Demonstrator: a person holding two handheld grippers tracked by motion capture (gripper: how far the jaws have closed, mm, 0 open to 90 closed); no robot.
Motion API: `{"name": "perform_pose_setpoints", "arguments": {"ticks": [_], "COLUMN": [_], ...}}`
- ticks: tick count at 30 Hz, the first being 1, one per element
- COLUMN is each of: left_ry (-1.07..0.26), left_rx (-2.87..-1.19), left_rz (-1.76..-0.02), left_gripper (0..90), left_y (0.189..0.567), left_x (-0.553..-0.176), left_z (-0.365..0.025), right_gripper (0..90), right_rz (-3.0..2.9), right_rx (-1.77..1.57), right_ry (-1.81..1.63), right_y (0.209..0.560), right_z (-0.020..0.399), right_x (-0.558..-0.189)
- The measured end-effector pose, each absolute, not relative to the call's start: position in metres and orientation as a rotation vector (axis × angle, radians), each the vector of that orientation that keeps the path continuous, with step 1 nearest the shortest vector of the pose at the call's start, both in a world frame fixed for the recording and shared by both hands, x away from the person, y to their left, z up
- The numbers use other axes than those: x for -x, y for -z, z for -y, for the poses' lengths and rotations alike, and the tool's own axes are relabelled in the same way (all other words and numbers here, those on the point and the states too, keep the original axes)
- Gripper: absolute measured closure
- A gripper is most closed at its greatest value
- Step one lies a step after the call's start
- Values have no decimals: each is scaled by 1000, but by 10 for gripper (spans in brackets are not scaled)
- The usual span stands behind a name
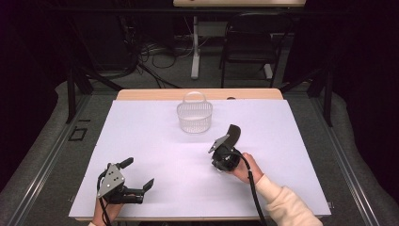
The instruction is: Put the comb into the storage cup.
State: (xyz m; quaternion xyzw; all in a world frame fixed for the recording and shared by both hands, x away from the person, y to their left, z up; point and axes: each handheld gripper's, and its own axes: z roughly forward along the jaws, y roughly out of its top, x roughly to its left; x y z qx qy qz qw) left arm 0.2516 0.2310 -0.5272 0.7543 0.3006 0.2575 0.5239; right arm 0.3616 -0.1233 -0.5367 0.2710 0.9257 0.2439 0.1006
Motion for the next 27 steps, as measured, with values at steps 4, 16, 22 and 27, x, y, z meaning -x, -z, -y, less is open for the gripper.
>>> {"name": "perform_pose_setpoints", "arguments": {"ticks": [4,16,22,27], "left_ry": [-615,-618,-620,-620], "left_rx": [-1805,-1809,-1811,-1811], "left_rz": [-720,-720,-718,-718], "left_gripper": [0,0,0,0], "left_y": [527,527,527,527], "left_x": [-252,-252,-252,-252], "left_z": [-231,-230,-230,-230], "right_gripper": [900,900,900,900], "right_rz": [-2741,-2742,-2732,-2730], "right_rx": [-802,-815,-848,-856], "right_ry": [-708,-678,-664,-645], "right_y": [535,535,535,536], "right_z": [128,146,157,162], "right_x": [-359,-351,-349,-348]}}
